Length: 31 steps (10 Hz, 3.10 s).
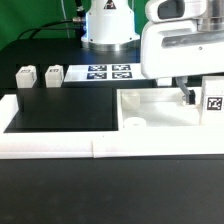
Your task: Assemble square table
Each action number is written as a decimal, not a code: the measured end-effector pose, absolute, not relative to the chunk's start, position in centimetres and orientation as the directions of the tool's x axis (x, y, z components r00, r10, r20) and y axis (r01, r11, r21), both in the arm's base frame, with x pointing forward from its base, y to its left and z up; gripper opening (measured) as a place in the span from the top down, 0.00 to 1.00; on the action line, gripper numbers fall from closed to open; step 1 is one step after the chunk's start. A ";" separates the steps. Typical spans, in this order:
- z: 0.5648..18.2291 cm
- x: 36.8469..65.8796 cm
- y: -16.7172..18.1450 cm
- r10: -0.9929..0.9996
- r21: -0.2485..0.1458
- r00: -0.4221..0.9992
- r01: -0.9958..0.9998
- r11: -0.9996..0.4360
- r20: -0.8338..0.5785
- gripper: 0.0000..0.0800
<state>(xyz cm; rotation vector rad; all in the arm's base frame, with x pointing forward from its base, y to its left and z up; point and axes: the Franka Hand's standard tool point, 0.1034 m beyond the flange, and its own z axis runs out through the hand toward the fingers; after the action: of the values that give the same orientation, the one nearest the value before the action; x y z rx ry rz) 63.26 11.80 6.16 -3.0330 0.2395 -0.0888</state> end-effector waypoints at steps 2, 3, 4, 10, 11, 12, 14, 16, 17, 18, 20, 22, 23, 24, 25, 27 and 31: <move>6.1 63.2 11.8 -0.314 -0.108 0.949 -0.309 -0.945 0.032 0.64; 6.1 63.2 11.7 -0.373 -0.110 0.928 -0.368 -0.923 0.025 0.64; 6.1 63.2 11.7 -0.443 -0.113 0.896 -0.438 -0.892 0.016 0.64; 6.0 63.1 11.3 -0.939 -0.120 0.320 -0.944 -0.306 -0.122 0.64; 6.0 63.0 11.3 -0.954 -0.119 0.270 -0.959 -0.256 -0.127 0.64; 6.0 63.0 11.4 -0.971 -0.110 0.193 -0.978 -0.179 -0.142 0.64; 6.0 63.0 11.5 -0.983 -0.097 0.095 -0.992 -0.080 -0.156 0.64; 5.9 63.0 11.3 -0.974 -0.054 -0.101 -0.992 0.114 -0.204 0.64; 5.8 62.9 11.5 -0.952 -0.026 -0.222 -0.972 0.232 -0.213 0.64; 5.8 62.8 11.5 -0.913 0.002 -0.345 -0.936 0.353 -0.218 0.64; 5.8 62.9 11.7 -0.858 0.011 -0.464 -0.881 0.474 -0.220 0.64; 5.8 62.9 11.6 -0.850 0.010 -0.481 -0.871 0.491 -0.215 0.63; 5.7 62.9 11.8 -0.855 0.011 -0.471 -0.877 0.481 -0.219 0.63; 5.7 62.8 11.8 -0.858 0.010 -0.465 -0.880 0.475 -0.220 0.43; 5.7 62.8 11.8 -0.858 0.010 -0.465 -0.880 0.475 -0.220 0.25; 5.7 62.8 11.8 -0.861 0.009 -0.460 -0.883 0.469 -0.219 0.21; 9.3 62.7 13.3 -0.881 -0.033 -0.399 -0.907 0.420 -0.253 0.19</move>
Offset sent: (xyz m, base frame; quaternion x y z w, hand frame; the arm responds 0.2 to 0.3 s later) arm 0.0000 0.0000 0.0000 0.0000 0.0000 0.1296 0.9916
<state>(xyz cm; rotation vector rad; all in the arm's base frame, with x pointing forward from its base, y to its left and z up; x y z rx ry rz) 62.67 13.33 9.33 -1.5686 2.4433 0.1608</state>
